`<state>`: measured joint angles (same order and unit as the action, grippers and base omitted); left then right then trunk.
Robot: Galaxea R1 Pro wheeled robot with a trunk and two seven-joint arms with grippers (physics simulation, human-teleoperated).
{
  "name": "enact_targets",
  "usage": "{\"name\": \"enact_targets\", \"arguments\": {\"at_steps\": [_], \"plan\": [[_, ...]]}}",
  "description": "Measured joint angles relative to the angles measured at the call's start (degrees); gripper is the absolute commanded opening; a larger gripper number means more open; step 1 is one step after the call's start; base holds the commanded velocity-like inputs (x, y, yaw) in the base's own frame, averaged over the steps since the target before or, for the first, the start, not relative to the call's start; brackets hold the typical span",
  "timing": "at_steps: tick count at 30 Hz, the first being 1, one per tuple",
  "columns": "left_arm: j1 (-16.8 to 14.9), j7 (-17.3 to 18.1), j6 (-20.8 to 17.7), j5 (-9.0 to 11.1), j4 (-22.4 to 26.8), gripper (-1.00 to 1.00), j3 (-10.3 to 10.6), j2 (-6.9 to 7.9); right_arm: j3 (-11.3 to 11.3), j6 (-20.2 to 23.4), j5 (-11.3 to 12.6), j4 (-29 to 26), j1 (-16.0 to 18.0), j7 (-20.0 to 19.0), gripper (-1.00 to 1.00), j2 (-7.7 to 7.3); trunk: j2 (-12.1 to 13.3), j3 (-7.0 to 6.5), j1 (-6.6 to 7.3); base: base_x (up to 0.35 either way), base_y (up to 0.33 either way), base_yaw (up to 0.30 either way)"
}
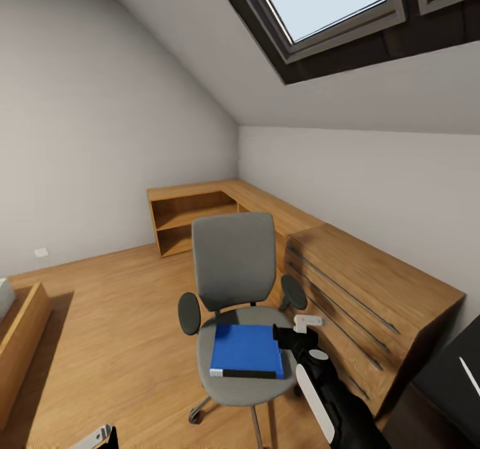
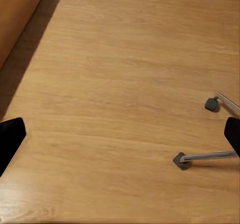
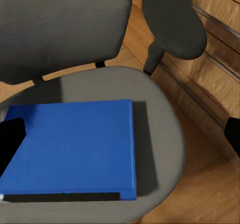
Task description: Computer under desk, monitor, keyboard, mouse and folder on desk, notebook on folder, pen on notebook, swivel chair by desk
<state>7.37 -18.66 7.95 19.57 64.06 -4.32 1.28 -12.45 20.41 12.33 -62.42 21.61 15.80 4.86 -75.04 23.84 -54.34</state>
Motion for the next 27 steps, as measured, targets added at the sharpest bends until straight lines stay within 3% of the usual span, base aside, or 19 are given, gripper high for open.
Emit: {"name": "enact_targets", "arguments": {"at_steps": [18, 27], "plan": [[0.0, 0.0, 0.2, -0.1, -2.3, 1.0, 0.1, 0.01, 0.1, 0.0, -0.1, 0.0, 0.0, -0.1, 1.0, -0.16, 0.0, 0.61, 0.0, 0.0, 0.0, 0.272], [0.0, 0.1, 0.2, -0.2, -3.9, 1.0, 0.3, -0.04, 0.1, -0.7, 0.0, 0.5, 0.0, -0.4, 1.0, -0.36, 0.0, 0.7, 0.03, 0.164, 0.0, 0.054]]}}
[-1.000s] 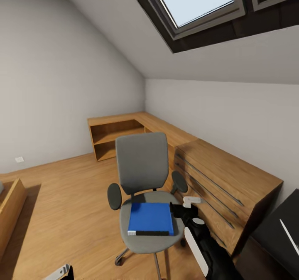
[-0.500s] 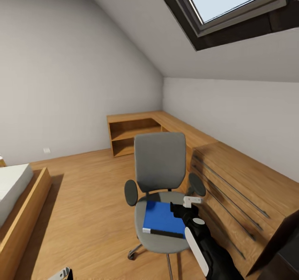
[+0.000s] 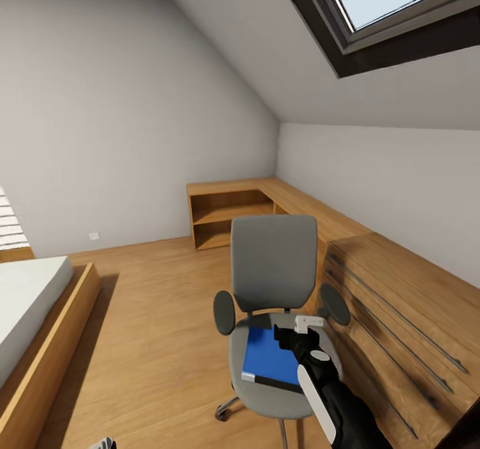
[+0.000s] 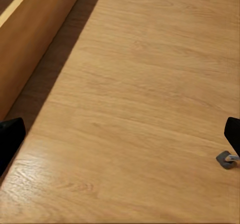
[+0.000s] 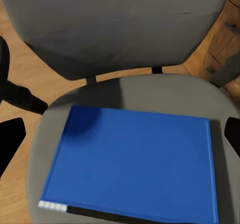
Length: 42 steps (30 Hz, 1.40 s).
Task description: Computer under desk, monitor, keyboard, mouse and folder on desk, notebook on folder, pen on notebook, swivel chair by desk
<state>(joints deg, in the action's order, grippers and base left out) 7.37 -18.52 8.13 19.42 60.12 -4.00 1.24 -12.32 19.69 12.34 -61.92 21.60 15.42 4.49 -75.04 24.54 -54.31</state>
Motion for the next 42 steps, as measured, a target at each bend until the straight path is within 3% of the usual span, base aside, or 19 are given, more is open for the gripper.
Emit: {"name": "enact_targets", "arguments": {"at_steps": [8, 18, 20, 23, 25, 28, 29, 30, 33, 36, 39, 42], "plan": [[0.0, 0.2, 0.1, 0.0, -0.5, 1.0, 0.0, 0.05, 0.0, -4.9, 0.0, 1.3, 0.0, 0.2, 1.0, -0.02, 0.0, 0.0, -0.02, 0.187, 0.0, 0.002], [0.0, 0.3, 0.1, 0.0, -0.1, 1.0, 0.0, 0.14, 0.1, -5.6, -0.1, 0.8, 0.0, 0.1, 1.0, -0.19, 0.0, 0.0, -0.03, 0.085, 0.0, 0.0], [0.0, 0.3, 0.0, 0.0, 1.0, 1.0, 0.0, 0.14, 0.1, -5.6, -0.1, 0.8, 0.0, 0.1, 1.0, -0.23, 0.0, 0.0, -0.03, 0.001, 0.0, 0.0], [0.0, 0.1, -1.5, 0.2, 6.3, 1.0, 0.0, 0.12, 0.0, -6.0, -0.1, 1.6, 0.0, 0.0, 1.0, -0.76, -0.4, 0.17, -0.24, 0.0, 0.0, 0.0], [0.0, 0.1, -4.4, 0.4, 9.5, 1.0, -0.1, 0.13, 0.1, -6.4, -0.1, 3.6, 0.2, -0.1, 1.0, -0.83, -1.2, 0.54, -0.68, 0.0, 0.0, 0.0], [0.0, 0.0, -12.4, 1.0, 14.6, 1.0, -0.4, 0.14, 0.1, -6.6, 0.0, 7.2, 0.9, -0.1, 1.0, -0.83, -2.4, 1.07, -1.34, 0.0, 0.0, 0.0], [0.0, 0.0, -18.0, 1.4, 17.1, 1.0, -0.5, 0.14, 0.1, -6.7, 0.0, 9.2, 2.4, -0.1, 1.0, -0.81, -2.8, 1.25, -1.56, 0.0, 0.0, 0.0], [0.0, 0.0, -23.9, 2.1, 19.8, 1.0, -0.7, 0.17, 0.1, -6.7, 0.0, 11.5, 4.5, -0.1, 1.0, -0.8, -3.2, 1.42, -1.78, 0.0, 0.0, 0.0], [0.0, -0.1, -33.0, 3.7, 24.9, 1.0, -0.8, 0.07, 0.2, -6.8, 0.1, 17.4, 9.9, -0.2, 1.0, -0.83, -4.4, 1.96, -2.44, 0.0, 0.0, 0.0], [-0.2, -0.1, -37.9, 4.9, 27.6, 1.0, -0.8, -0.23, 0.4, -7.3, 0.2, 25.5, 15.8, -0.2, 1.0, -0.91, -5.6, 2.51, -3.1, 0.0, 0.0, 0.0], [-4.0, -0.2, -43.0, 6.1, 28.9, 1.0, -0.9, -0.44, 0.6, -10.2, 0.2, 36.2, 23.2, -0.2, 1.0, -0.98, -6.8, 3.04, -3.76, 0.0, 0.0, 0.0], [-8.8, -0.3, -49.3, 7.8, 29.0, 1.0, -0.9, -0.49, 0.7, -13.8, 0.3, 43.2, 27.6, -0.1, 1.0, -1.02, -8.0, 3.57, -4.42, 0.0, 0.0, 0.0]]}}
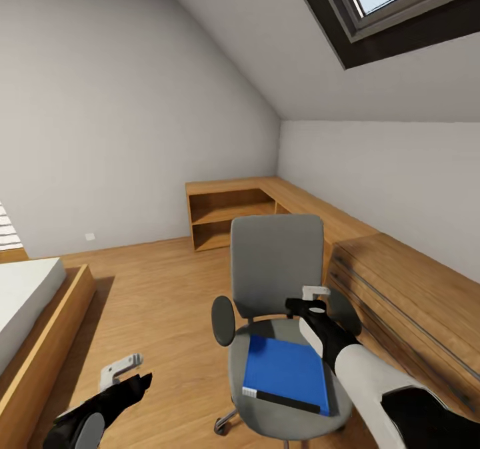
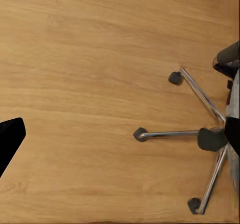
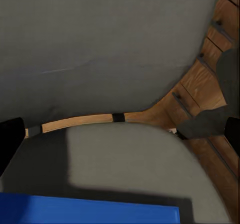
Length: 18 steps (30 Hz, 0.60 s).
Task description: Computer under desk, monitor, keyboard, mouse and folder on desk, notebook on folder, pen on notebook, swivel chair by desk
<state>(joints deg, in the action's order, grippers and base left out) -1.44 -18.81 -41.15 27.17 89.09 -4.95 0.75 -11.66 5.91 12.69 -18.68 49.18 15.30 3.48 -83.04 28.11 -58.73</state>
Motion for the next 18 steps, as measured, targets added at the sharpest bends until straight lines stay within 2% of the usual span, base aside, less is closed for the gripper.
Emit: {"name": "enact_targets", "arguments": {"at_steps": [4, 6, 11, 16, 18], "plan": [[-7.1, -0.1, -9.2, 3.8, -0.3, 1.0, -0.4, -0.08, 0.1, -2.8, 0.1, 5.0, 2.5, 0.0, 1.0, -0.09, -1.6, 0.72, -0.88, 0.0, 0.0, 0.0], [-9.2, -0.1, -11.6, 5.4, -0.3, 1.0, -0.7, -0.15, 0.1, -3.2, 0.2, 6.1, 3.0, 0.1, 1.0, -0.11, -2.4, 1.08, -1.32, 0.0, 0.0, 0.0], [-11.1, -0.2, -13.7, 7.0, -0.6, 1.0, -1.0, -0.64, 0.2, -3.5, 1.0, 9.2, 3.4, 0.1, 1.0, -0.15, -4.4, 1.98, -2.42, 0.0, 0.0, 0.0], [-11.0, 0.0, -13.8, 6.9, 3.4, 1.0, -1.1, -1.03, 0.2, -2.0, 1.4, 10.8, 3.4, 0.1, 1.0, -0.13, -6.4, 2.88, -3.51, 0.0, 0.0, 0.0], [-10.9, 0.0, -13.8, 6.9, 3.5, 1.0, -1.2, -0.99, 0.1, -2.0, 1.4, 10.8, 3.4, 0.0, 1.0, -0.13, -7.2, 3.24, -3.95, 0.0, 0.0, 0.0]]}}
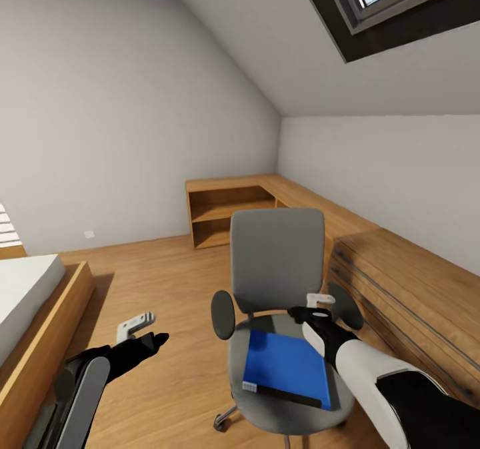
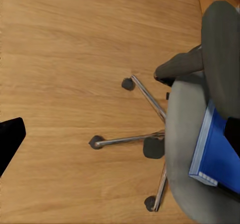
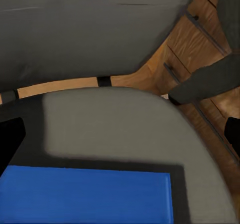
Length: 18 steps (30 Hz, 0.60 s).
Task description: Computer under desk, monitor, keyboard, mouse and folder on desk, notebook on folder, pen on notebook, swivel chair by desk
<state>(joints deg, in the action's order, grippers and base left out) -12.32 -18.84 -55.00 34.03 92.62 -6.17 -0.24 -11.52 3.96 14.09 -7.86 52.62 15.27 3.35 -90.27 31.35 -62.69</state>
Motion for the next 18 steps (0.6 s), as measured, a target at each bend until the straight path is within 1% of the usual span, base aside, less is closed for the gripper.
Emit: {"name": "enact_targets", "arguments": {"at_steps": [2, 3, 4, 9, 14, 18], "plan": [[0.0, 0.0, 0.0, 0.0, 0.1, 1.0, -0.6, 0.07, 0.0, 0.0, 0.0, 0.0, 0.0, -1.1, 1.0, 0.0, -0.8, 0.36, -0.44, 0.0, 0.0, 0.0], [0.1, 0.1, 0.1, -0.1, 0.1, 1.0, -1.7, 0.08, 0.0, -0.1, 0.0, 0.1, 0.0, -3.8, 1.0, -0.1, -1.2, 0.54, -0.66, 0.0, 0.0, 0.0], [0.1, 0.1, 0.1, 0.0, 0.1, 1.0, -1.9, 0.08, 0.1, -0.1, 0.0, 0.1, 0.0, -4.2, 1.0, -0.13, -1.6, 0.72, -0.88, 0.0, 0.0, 0.0], [0.1, 0.1, 0.4, 0.0, 0.1, 1.0, -2.1, 0.12, 0.0, -0.2, 0.0, 0.1, 0.0, -4.8, 1.0, -0.11, -3.6, 1.62, -1.98, 0.0, 0.0, 0.0], [0.1, 0.1, 0.9, 0.0, 0.1, 1.0, -3.6, 0.11, 0.0, -0.2, 0.0, 0.1, 0.0, -4.9, 1.0, -0.09, -5.6, 2.51, -3.08, 0.0, 0.0, 0.0], [0.1, 0.1, 0.9, 0.0, 0.1, 1.0, -4.1, 0.13, 0.1, -0.1, 0.0, 0.1, 0.0, -4.9, 1.0, -0.08, -7.2, 3.23, -3.96, 0.0, 0.0, 0.0]]}}
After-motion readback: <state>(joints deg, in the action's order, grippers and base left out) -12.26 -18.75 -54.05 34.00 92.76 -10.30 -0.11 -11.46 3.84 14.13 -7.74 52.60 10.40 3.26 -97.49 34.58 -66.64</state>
